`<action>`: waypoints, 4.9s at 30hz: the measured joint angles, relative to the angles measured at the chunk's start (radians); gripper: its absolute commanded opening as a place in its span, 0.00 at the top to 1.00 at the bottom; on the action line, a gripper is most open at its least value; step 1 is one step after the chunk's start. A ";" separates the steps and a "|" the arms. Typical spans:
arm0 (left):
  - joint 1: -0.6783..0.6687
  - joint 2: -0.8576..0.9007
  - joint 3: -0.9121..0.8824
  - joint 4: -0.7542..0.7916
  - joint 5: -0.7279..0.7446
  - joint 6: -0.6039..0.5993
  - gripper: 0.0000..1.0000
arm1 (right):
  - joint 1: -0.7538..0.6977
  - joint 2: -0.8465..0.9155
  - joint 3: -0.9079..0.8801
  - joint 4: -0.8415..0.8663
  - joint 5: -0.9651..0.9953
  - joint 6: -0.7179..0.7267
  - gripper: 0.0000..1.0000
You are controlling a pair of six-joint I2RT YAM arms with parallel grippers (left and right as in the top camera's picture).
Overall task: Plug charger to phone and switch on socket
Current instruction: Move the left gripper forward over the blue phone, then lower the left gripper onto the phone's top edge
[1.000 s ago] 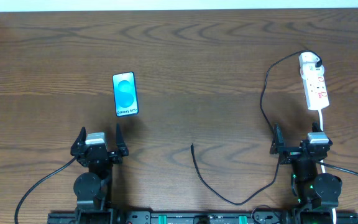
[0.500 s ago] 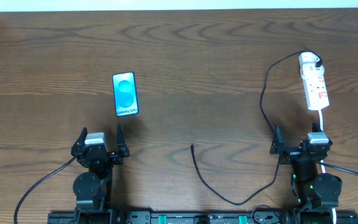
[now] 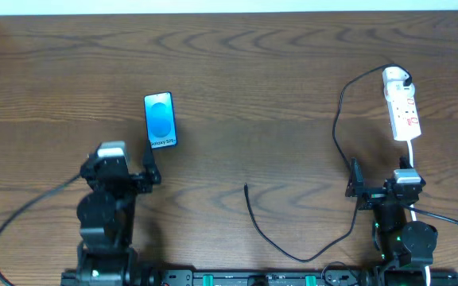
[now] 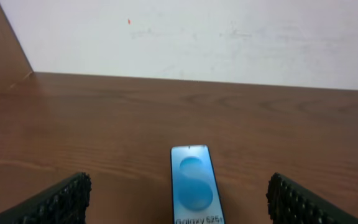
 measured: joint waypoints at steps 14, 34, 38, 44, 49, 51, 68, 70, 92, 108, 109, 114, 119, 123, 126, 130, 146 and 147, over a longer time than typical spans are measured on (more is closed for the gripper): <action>0.000 0.490 0.483 -0.344 0.007 -0.003 0.10 | 0.002 0.000 0.000 0.000 0.000 0.000 0.01; 0.000 1.189 1.202 -0.891 0.014 -0.059 0.10 | 0.002 0.000 0.000 0.000 0.004 0.000 0.01; 0.000 1.310 1.289 -0.949 0.014 -0.063 0.09 | 0.002 0.000 0.000 0.000 0.004 0.000 0.01; 0.000 1.432 1.326 -1.006 0.036 -0.064 0.09 | 0.002 0.000 0.000 0.000 0.004 0.000 0.01; 0.000 1.528 1.326 -1.014 0.051 -0.064 0.10 | 0.002 0.000 0.000 0.000 0.004 0.000 0.01; 0.000 1.556 1.326 -1.014 0.051 -0.064 0.09 | 0.002 0.000 0.000 0.000 0.004 0.000 0.01; 0.000 1.568 1.326 -0.990 0.059 -0.071 0.00 | 0.002 0.000 0.000 0.000 0.004 0.000 0.01; 0.000 1.568 1.326 -0.977 0.059 -0.071 0.00 | 0.002 0.000 0.000 0.000 0.004 0.000 0.01; 0.000 1.704 1.326 -0.898 0.062 -0.090 0.00 | 0.002 0.000 0.000 0.000 0.004 0.000 0.01; 0.000 1.749 1.291 -0.836 0.062 -0.112 0.01 | 0.002 0.000 0.000 0.000 0.004 0.000 0.01; 0.000 1.750 1.290 -0.836 0.062 -0.112 0.00 | 0.002 0.000 0.000 0.000 0.004 0.000 0.01; 0.000 1.750 1.289 -0.828 0.062 -0.112 0.01 | 0.002 0.000 0.000 0.000 0.004 0.000 0.01; 0.000 1.750 1.284 -0.804 0.063 -0.112 0.01 | 0.002 0.000 0.000 0.000 0.004 0.000 0.01; 0.000 1.750 1.270 -0.795 0.062 -0.112 0.01 | 0.002 0.000 0.000 0.000 0.004 0.000 0.01; 0.000 1.750 1.269 -0.789 0.062 -0.112 0.01 | 0.002 0.000 0.000 0.000 0.004 0.000 0.01; 0.000 1.750 1.269 -0.788 0.062 -0.112 0.01 | 0.002 0.000 0.000 0.000 0.004 0.000 0.01; 0.000 1.750 1.215 -0.748 0.050 -0.112 0.01 | 0.002 0.000 0.000 0.000 0.004 0.000 0.01; 0.000 1.750 1.215 -0.746 0.050 -0.112 0.01 | 0.002 0.000 0.000 0.000 0.004 0.000 0.01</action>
